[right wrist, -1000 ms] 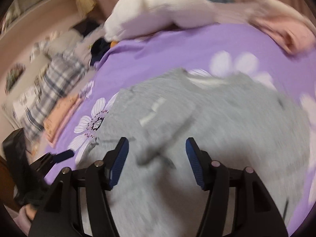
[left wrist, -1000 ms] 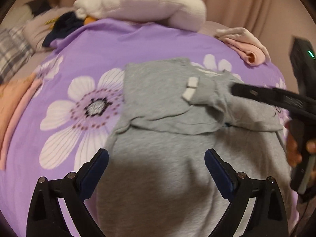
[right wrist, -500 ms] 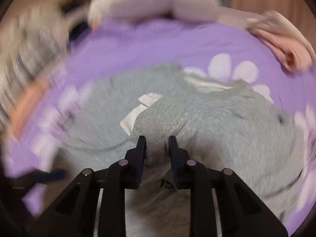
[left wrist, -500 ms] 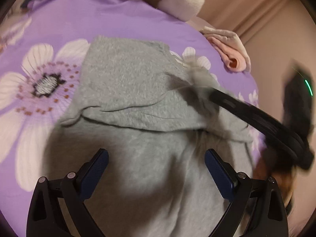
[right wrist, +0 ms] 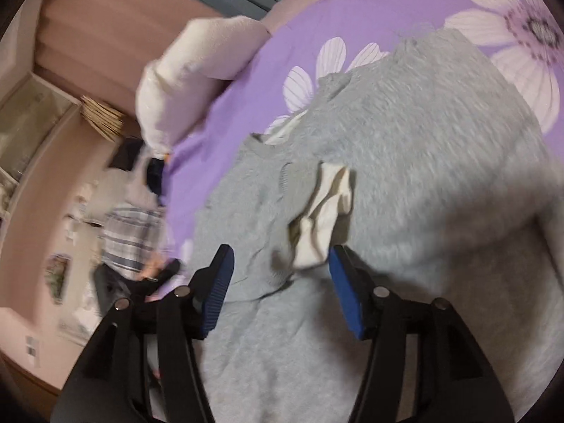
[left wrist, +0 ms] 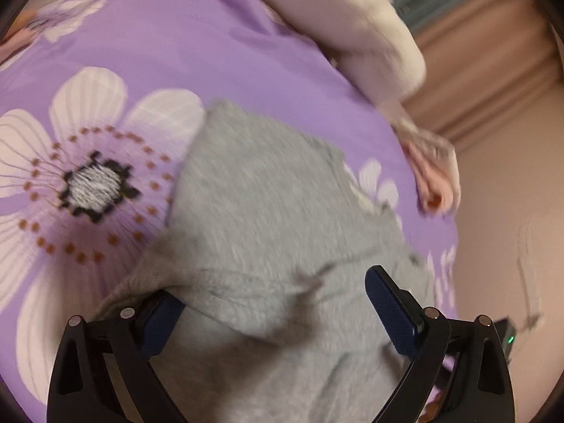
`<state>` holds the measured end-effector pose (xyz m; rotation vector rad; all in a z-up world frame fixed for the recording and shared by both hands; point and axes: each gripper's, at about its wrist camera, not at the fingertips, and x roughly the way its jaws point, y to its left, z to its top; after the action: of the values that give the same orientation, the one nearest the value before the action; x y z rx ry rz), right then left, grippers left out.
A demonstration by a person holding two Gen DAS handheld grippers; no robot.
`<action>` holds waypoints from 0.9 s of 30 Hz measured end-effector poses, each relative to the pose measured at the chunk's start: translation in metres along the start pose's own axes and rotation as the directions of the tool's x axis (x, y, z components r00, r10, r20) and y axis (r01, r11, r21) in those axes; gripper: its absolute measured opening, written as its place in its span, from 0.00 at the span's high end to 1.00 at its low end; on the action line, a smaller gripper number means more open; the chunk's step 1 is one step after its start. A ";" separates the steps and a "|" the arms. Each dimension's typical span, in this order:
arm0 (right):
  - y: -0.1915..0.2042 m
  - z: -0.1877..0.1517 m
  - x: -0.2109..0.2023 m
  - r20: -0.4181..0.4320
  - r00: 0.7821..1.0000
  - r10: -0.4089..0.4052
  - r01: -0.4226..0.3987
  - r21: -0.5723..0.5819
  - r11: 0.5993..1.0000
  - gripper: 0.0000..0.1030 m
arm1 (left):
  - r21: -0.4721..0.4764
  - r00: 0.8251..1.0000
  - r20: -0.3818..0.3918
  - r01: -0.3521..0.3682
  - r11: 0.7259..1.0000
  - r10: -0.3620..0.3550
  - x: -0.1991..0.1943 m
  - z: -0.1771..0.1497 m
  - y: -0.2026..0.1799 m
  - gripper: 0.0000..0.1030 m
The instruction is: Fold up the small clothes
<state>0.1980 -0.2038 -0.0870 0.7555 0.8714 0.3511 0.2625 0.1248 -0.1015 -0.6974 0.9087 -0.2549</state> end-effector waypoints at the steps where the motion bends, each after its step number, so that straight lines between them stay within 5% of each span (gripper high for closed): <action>1: 0.004 0.002 0.006 -0.015 1.000 -0.018 0.017 -0.012 1.000 0.51 | -0.033 1.000 0.023 0.013 0.999 -0.012 -0.004 0.003 0.007 0.06; 5: 0.019 0.007 0.018 -0.041 0.997 -0.064 0.061 -0.071 0.996 0.63 | -0.099 0.995 0.090 0.053 0.994 -0.044 -0.016 0.004 0.024 0.06; 7: 0.027 0.007 0.028 -0.063 0.989 -0.130 0.122 -0.125 0.985 0.80 | -0.089 0.997 0.076 0.041 0.995 -0.035 -0.016 0.001 0.025 0.06; 9: 0.026 0.006 0.032 -0.087 0.981 -0.172 0.159 -0.141 0.977 0.87 | -0.030 1.000 0.023 -0.003 1.000 0.004 -0.015 -0.003 0.020 0.06; 15: 0.017 0.003 0.026 -0.159 0.960 -0.232 0.206 -0.160 0.965 0.85 | 0.082 0.997 -0.058 -0.054 0.995 0.059 -0.046 -0.024 0.022 0.06; 19: 0.023 0.002 0.000 -0.054 0.953 -0.298 0.278 -0.237 0.931 0.80 | 0.143 0.997 -0.027 -0.063 0.988 0.067 -0.070 -0.020 0.014 0.06; 27: 0.058 0.004 0.015 -0.006 0.984 -0.176 0.162 -0.364 0.917 0.80 | 0.246 0.995 -0.049 -0.073 0.966 0.087 -0.010 0.003 -0.030 0.06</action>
<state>0.2112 -0.1576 -0.0519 0.3285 0.8707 0.3606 0.2614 0.1082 -0.0746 -0.4259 0.9414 -0.3110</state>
